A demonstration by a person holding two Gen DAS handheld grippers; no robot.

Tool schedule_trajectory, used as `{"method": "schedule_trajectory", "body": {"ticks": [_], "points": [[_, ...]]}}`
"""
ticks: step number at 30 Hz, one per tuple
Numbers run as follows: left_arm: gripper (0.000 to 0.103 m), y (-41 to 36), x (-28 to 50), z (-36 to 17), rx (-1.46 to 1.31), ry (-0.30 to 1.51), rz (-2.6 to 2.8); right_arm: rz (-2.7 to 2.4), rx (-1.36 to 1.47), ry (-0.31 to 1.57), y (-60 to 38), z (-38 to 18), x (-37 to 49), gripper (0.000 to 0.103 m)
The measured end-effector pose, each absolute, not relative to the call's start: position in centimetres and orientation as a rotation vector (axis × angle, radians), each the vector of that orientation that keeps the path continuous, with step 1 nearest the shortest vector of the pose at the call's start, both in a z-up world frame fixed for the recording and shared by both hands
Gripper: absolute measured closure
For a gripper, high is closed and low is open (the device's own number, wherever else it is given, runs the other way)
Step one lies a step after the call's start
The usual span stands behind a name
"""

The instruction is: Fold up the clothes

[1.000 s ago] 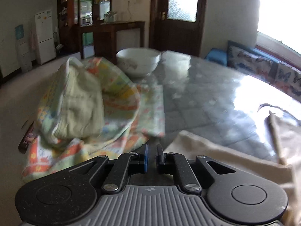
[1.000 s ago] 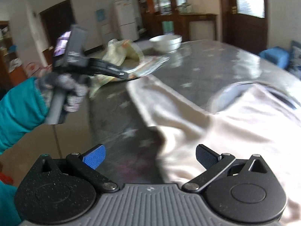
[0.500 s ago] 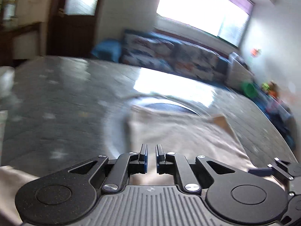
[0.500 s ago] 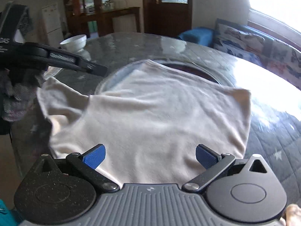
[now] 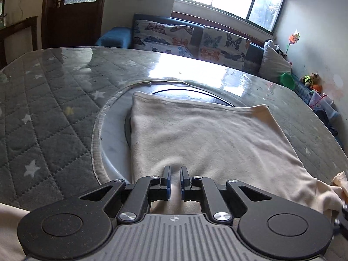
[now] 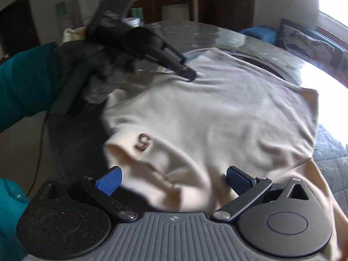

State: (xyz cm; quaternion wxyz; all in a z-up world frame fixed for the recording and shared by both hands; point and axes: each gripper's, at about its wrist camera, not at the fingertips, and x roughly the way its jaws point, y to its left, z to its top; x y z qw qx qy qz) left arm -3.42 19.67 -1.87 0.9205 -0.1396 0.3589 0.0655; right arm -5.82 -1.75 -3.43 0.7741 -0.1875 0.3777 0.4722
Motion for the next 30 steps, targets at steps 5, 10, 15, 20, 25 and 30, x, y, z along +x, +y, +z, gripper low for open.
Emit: {"method": "schedule_trajectory", "body": {"ticks": [5,10,15,20,25,30], "points": [[0.08,18.6,-3.5,-1.3,-0.257,0.735,0.136,1.031,-0.363,0.81,-3.2,-2.4,-6.7,0.0],[0.061,16.2,-4.4,0.3,-0.195,0.696,0.071,0.886,-0.272,0.741,-7.5,0.2,-5.8,0.0],[0.049,12.7,-4.8,0.7,-0.157,0.703,-0.028,0.593,-0.221,0.686,-13.2,1.1,-3.3,0.0],[0.044,8.5,-5.0,0.5,-0.112,0.724,-0.152,0.327,-0.204,0.712,-17.4,-0.4,-0.3,0.0],[0.039,4.7,-5.3,-0.3,-0.035,0.75,-0.259,0.256,-0.275,0.751,-19.3,-2.7,0.3,0.0],[0.038,2.4,-6.3,-1.7,0.05,0.776,-0.323,0.07,-0.346,0.692,-22.0,-2.8,0.2,0.0]]}}
